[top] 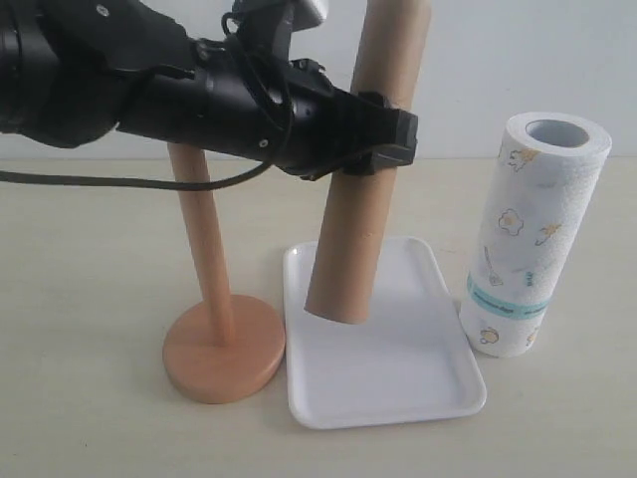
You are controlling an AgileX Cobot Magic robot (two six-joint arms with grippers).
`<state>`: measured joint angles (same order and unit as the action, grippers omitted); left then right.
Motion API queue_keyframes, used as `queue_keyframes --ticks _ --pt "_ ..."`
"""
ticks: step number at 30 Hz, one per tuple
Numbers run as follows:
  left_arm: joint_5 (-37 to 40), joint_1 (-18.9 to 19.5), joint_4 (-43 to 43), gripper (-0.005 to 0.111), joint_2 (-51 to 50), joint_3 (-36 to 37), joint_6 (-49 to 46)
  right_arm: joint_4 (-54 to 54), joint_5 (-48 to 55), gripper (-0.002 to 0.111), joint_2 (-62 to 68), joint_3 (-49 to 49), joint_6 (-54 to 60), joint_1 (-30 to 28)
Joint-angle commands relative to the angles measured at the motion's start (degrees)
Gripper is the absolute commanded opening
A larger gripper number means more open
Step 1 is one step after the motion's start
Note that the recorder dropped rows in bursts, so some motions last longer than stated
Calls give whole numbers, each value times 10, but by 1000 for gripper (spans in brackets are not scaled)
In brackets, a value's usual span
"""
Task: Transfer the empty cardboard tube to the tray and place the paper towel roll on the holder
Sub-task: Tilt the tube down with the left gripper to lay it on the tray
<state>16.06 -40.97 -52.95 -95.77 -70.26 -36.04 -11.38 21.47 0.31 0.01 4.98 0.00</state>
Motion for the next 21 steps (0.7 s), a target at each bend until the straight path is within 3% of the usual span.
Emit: queue_keyframes --ticks 1,21 --pt "-29 -27 0 4 -12 -8 9 2 -3 1 -3 0 1 -1" --pt "-100 -38 -33 4 -102 -8 118 2 -3 1 -3 0 1 -1"
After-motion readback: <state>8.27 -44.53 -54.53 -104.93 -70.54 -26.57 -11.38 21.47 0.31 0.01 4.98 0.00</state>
